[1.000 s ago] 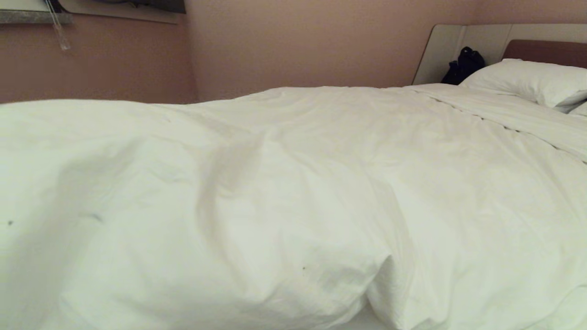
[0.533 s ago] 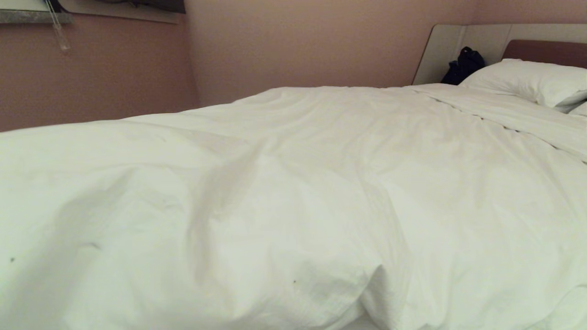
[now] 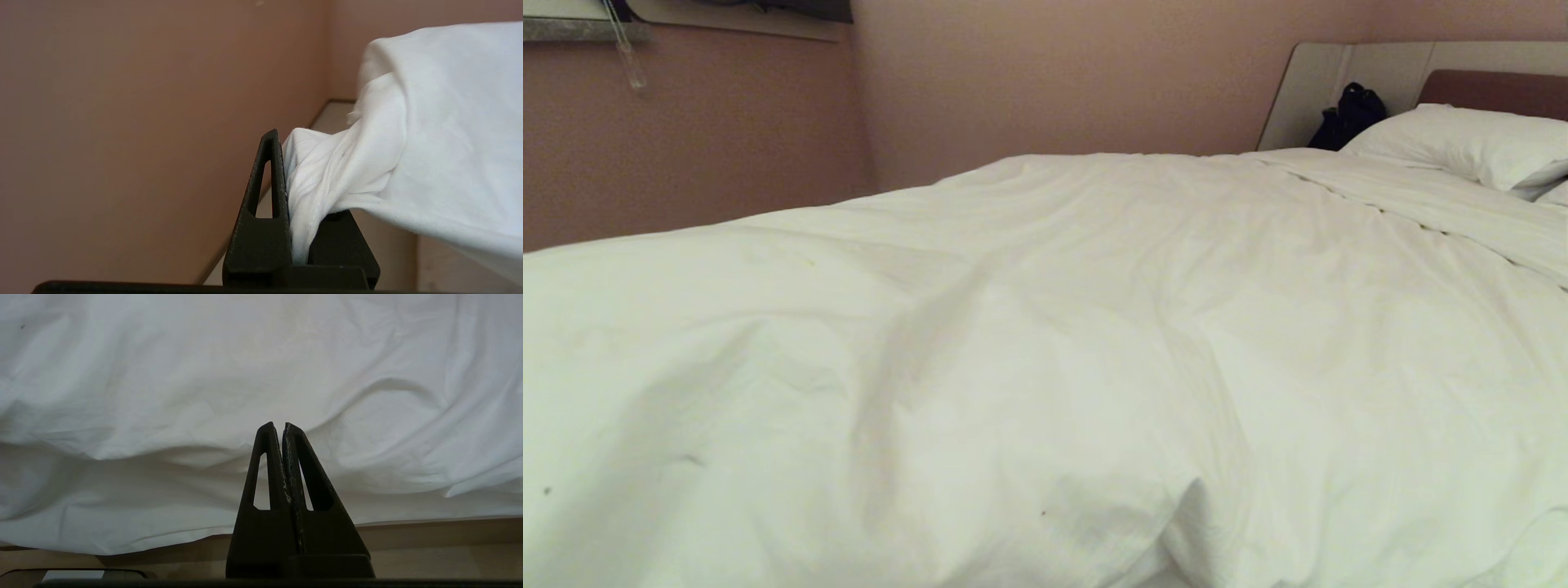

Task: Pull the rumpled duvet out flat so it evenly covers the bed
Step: Flatten the corners of the folded blanket

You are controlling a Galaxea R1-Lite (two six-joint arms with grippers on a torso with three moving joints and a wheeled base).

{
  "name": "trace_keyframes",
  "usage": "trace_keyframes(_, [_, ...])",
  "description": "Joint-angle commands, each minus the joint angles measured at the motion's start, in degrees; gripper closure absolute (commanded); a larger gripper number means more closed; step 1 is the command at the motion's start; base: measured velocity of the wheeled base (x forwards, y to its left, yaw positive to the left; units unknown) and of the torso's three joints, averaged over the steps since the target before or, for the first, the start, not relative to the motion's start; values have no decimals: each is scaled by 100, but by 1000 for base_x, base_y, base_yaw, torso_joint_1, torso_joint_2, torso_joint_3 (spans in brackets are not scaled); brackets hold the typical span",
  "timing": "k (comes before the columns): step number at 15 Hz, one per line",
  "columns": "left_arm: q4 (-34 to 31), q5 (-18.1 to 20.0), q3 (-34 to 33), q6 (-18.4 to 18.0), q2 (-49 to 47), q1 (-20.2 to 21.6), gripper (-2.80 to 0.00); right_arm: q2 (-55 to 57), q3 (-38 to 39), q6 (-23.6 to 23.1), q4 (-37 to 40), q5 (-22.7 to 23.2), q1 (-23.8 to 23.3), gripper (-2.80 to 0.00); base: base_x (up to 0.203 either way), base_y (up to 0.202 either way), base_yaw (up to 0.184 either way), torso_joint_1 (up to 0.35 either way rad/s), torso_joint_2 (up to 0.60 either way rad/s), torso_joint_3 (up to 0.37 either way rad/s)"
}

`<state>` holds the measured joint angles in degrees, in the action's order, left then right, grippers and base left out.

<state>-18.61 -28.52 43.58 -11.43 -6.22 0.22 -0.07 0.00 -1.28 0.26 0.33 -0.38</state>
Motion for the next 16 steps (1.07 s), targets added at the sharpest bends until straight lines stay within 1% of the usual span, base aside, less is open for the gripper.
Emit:
trace_keyframes(1, [-11, -338, -229, -8, -51, 11, 0, 7, 0, -4, 1, 2, 3, 0, 0, 0, 0, 0, 0, 0])
trace_keyframes(8, [-30, -600, -432, -8, 42, 13, 0, 7, 0, -4, 1, 2, -4, 0, 0, 0, 0, 0, 0, 0])
trace_keyframes(9, [-37, -756, -454, -14, 42, 13, 0, 7, 0, -4, 1, 2, 3, 0, 0, 0, 0, 0, 0, 0])
trace_keyframes(10, [-39, -787, -469, -17, 46, 13, 0, 7, 0, -4, 8, 2, 2, 0, 0, 0, 0, 0, 0, 0])
trace_keyframes(13, [-181, -812, -510, -7, 59, 13, 0, 7, 0, -4, 1, 2, -6, 0, 0, 0, 0, 0, 0, 0])
trace_keyframes(16, [-179, -721, -646, -1, 147, 13, 0, 7, 0, -4, 9, 2, 3, 0, 0, 0, 0, 0, 0, 0])
